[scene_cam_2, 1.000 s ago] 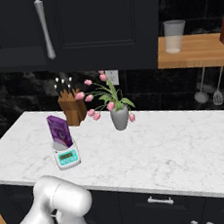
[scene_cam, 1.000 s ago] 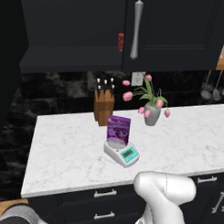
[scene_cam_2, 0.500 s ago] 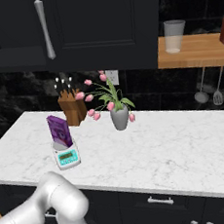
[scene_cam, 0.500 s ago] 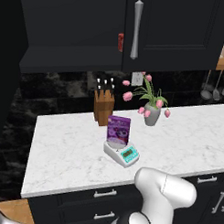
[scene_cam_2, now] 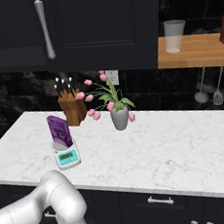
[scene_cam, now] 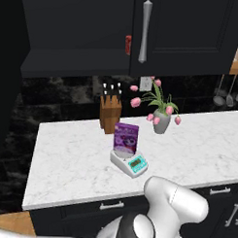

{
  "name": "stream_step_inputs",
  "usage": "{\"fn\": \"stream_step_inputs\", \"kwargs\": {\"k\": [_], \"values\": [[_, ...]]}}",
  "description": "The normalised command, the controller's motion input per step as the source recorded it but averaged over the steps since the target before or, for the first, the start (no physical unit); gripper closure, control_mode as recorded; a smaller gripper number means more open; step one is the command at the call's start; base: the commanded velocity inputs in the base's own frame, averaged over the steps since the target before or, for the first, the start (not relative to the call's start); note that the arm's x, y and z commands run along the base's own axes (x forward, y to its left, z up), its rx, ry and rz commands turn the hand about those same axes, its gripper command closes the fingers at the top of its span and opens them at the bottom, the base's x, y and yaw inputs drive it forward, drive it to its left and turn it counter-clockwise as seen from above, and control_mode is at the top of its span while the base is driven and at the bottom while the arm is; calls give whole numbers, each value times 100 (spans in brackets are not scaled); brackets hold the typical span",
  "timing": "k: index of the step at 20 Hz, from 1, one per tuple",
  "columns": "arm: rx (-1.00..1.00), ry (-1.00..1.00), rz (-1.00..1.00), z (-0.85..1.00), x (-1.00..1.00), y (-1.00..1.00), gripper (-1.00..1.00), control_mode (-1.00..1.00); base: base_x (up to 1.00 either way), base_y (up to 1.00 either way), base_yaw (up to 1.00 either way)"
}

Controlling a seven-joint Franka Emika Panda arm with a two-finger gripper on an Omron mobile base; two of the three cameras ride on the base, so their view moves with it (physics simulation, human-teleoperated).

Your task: Pick the cereal and place it on the digital scale for weighing, and close the cabinet.

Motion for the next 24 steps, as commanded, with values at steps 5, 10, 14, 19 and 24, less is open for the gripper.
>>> {"fn": "stream_step_inputs", "kwargs": {"k": [5, 10, 14, 19, 24], "values": [[20, 3, 0, 54, 0, -100, -100, -100, 0, 0, 0], [17, 14, -2, 54, 18, -100, -100, -100, 0, 0, 0], [12, 8, -2, 15, 78, -99, -100, -100, 0, 0, 0], [14, 3, 0, 0, 100, -93, -100, -100, 0, 0, 0], [14, 0, 2, 0, 100, -68, -100, -100, 0, 0, 0]]}}
